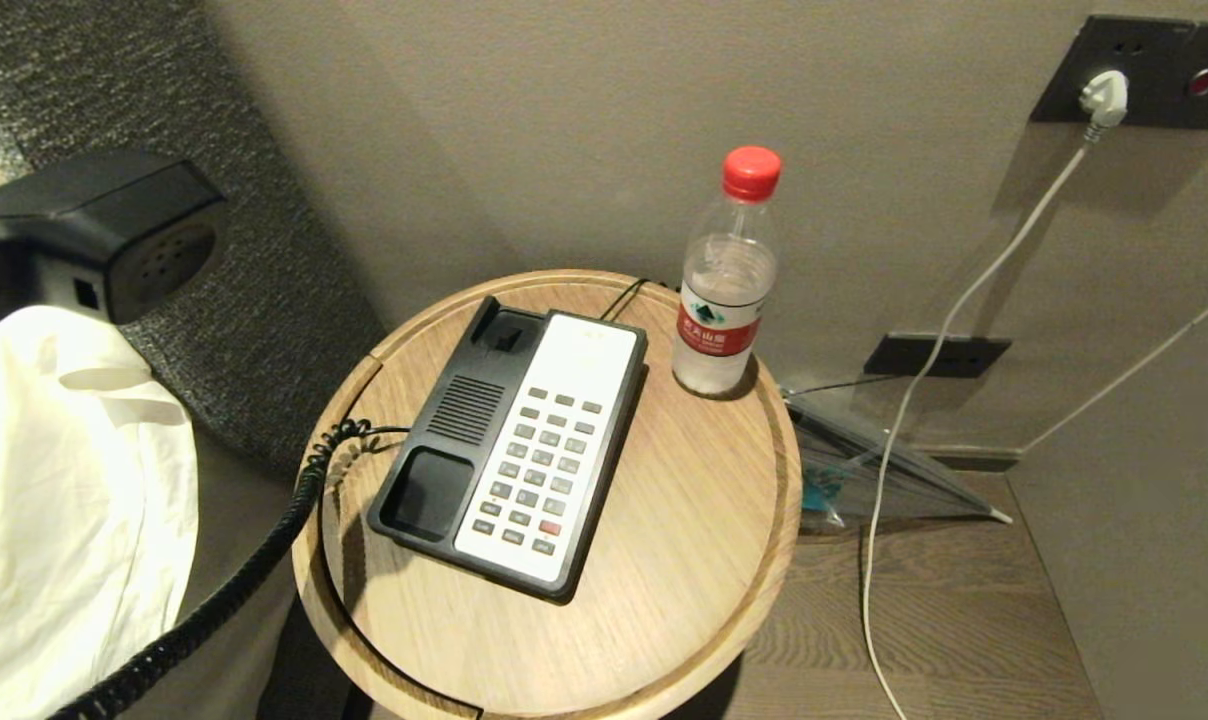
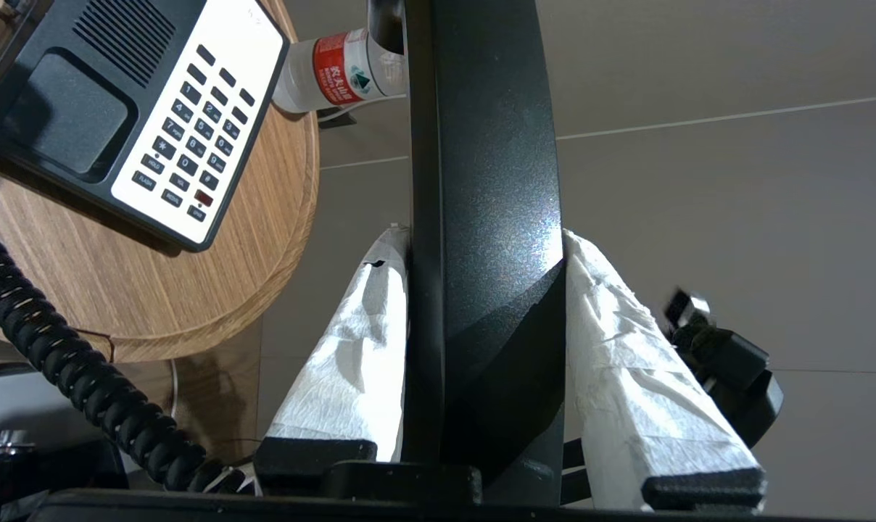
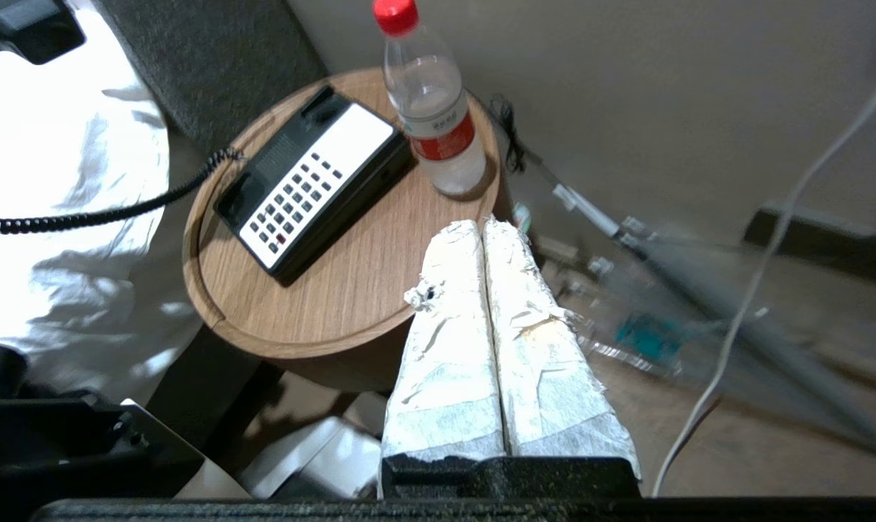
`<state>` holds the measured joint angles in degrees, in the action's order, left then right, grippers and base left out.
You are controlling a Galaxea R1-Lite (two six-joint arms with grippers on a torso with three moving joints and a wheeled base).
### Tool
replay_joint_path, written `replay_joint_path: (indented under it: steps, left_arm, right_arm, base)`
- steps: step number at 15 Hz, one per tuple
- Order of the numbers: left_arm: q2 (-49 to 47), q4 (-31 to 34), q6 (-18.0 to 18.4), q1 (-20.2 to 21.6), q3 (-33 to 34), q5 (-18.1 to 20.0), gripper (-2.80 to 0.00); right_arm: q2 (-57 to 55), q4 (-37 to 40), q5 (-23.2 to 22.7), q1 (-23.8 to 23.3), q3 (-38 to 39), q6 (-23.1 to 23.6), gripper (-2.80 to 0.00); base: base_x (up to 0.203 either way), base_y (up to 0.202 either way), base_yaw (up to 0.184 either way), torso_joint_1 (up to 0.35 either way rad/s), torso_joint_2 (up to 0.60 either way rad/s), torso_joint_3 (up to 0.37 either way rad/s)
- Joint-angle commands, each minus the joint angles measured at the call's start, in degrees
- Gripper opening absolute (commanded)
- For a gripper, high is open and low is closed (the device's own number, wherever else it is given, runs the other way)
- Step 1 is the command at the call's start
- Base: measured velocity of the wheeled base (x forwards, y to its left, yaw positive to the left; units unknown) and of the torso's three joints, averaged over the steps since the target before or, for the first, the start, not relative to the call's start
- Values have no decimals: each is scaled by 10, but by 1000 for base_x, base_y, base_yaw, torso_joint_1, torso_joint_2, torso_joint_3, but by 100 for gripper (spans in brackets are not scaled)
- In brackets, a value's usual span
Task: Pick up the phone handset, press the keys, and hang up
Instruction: Dial the number
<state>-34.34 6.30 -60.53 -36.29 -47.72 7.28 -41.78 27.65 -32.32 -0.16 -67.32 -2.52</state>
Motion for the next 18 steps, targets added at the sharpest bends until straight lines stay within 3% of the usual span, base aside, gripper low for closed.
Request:
replay_joint_path:
  steps: [1, 5, 10, 13, 18]
  left_arm:
    - [0, 0, -4, 0, -1, 0, -280]
    - [0, 0, -1, 0, -1, 0, -280]
    - [2, 1, -3, 0, 4, 1, -280]
    - [-2, 0, -1, 0, 6, 1, -280]
    - [-4, 0, -1, 0, 11, 0, -280]
  right_arm:
    - [-63, 2, -5, 1, -14, 1, -280]
    - [-109, 34, -10, 32, -30, 2, -280]
    - [-179, 53, -7, 143, -51, -1, -280]
    - [-220, 110, 0, 203, -75, -2, -280]
    - [-296, 118, 42, 295, -96, -5, -280]
  base:
    - [0, 0, 0, 0, 0, 0]
    - [0, 0, 0, 0, 0, 0]
    - [0, 0, 0, 0, 0, 0]
    - [0, 0, 0, 0, 0, 0]
    - [0, 0, 0, 0, 0, 0]
